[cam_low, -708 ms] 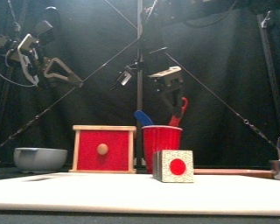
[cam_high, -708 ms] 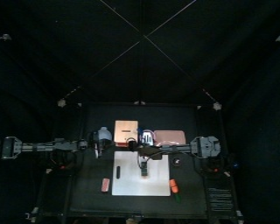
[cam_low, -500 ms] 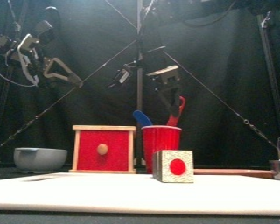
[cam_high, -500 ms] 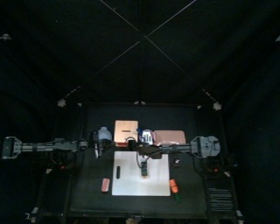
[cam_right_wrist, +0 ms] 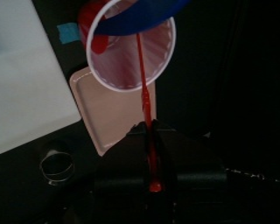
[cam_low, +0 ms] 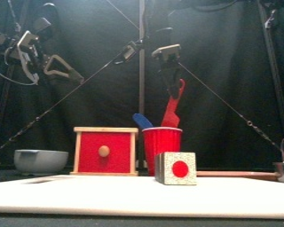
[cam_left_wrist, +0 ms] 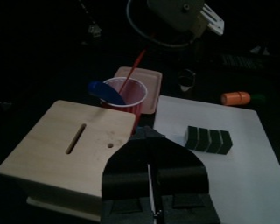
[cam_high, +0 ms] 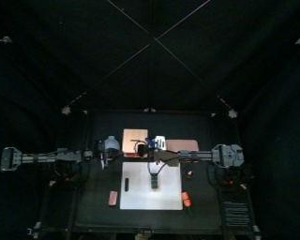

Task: Place sushi on board then cut the sushi with the knife then place the pieces on the plate
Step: Grasp knife edge with left hand

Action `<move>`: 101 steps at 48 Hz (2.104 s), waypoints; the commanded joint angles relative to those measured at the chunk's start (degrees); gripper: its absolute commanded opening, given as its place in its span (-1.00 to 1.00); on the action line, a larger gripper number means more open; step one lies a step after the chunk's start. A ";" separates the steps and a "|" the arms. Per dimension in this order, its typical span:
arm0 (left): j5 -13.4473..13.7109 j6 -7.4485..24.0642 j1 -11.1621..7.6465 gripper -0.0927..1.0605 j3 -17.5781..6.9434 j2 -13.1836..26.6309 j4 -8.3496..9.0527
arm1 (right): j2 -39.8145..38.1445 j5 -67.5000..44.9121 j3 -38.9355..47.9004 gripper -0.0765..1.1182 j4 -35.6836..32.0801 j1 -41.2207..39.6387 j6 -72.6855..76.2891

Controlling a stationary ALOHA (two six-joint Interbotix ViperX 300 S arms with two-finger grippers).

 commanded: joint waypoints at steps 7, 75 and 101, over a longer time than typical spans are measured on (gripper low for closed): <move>-0.26 0.26 0.53 -0.82 -0.79 -2.64 0.35 | -10.28 -0.09 0.09 -0.21 -0.53 -0.44 -0.09; 19.34 0.00 -7.47 0.87 -15.82 4.75 4.83 | -43.51 -75.94 54.76 -0.21 11.87 0.97 15.91; 22.41 -0.09 -9.76 0.87 -23.20 19.07 2.81 | -38.06 -79.80 55.02 -0.21 11.69 1.49 15.73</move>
